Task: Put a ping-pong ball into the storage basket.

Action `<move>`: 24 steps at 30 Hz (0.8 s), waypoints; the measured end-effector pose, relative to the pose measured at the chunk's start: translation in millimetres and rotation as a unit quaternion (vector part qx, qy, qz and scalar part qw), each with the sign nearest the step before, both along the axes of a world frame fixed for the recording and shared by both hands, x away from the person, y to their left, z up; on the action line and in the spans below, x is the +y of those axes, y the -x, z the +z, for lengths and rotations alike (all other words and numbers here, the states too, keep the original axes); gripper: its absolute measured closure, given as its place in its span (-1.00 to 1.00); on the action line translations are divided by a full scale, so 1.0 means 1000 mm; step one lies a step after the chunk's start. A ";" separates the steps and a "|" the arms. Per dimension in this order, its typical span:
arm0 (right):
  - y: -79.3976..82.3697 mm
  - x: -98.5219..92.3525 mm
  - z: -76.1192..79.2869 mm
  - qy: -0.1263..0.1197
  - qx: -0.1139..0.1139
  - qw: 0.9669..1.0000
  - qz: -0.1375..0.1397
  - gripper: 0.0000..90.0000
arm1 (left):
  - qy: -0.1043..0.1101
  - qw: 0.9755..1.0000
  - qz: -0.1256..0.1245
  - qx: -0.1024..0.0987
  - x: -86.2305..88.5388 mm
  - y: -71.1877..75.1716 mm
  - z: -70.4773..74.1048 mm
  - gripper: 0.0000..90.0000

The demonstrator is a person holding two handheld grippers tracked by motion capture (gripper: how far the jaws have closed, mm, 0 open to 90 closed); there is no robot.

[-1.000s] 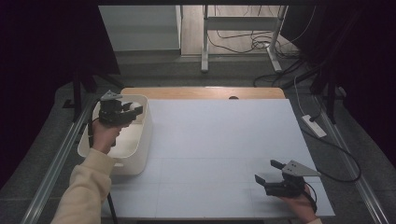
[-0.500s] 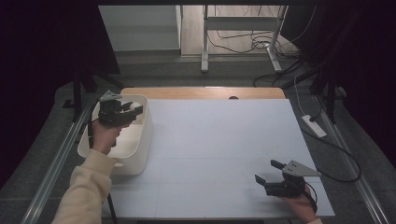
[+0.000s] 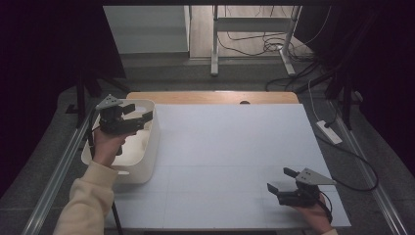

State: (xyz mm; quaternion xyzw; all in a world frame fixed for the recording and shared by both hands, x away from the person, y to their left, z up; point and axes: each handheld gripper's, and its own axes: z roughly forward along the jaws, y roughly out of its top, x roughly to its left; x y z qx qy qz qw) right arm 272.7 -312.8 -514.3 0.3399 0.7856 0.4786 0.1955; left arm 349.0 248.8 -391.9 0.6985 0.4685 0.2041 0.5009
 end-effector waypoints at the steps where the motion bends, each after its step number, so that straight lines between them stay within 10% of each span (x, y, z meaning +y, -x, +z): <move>1: 0.000 0.000 0.000 0.000 0.000 1.000 0.000 -0.74 | 0.002 1.000 -0.004 -0.003 -0.001 0.002 0.001 -0.58; 24: 0.001 0.000 0.001 -0.001 -0.002 1.000 -0.002 -0.74 | 0.040 0.994 -0.096 -0.035 -0.026 0.040 0.018 -0.60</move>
